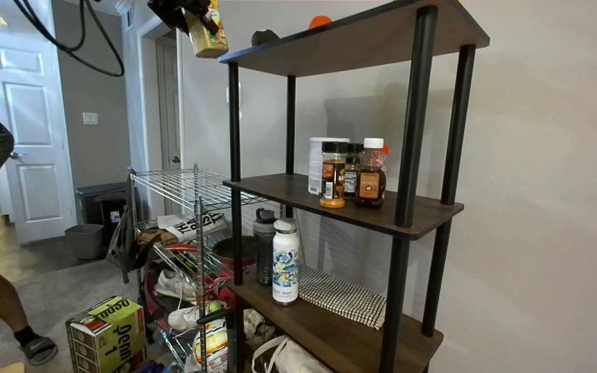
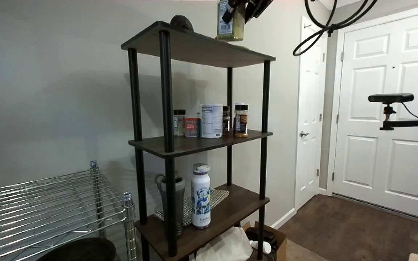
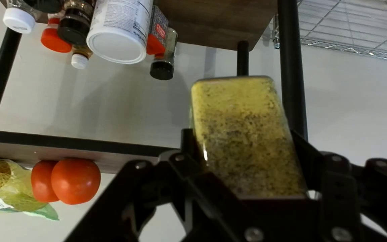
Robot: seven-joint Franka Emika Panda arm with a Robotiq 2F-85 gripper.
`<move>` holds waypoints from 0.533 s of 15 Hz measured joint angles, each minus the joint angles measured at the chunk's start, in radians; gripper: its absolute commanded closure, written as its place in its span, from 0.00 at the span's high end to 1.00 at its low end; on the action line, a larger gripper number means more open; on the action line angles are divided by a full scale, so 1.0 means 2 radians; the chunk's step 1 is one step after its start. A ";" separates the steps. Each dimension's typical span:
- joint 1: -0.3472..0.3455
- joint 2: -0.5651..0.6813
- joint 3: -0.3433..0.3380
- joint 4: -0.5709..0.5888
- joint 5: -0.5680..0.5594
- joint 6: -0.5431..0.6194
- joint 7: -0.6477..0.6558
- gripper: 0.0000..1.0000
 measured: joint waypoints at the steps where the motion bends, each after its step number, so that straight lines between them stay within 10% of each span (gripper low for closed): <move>1: 0.000 0.002 -0.002 0.002 0.000 0.000 0.000 0.67; 8: 0.001 0.005 -0.005 0.004 0.000 0.000 0.000 0.67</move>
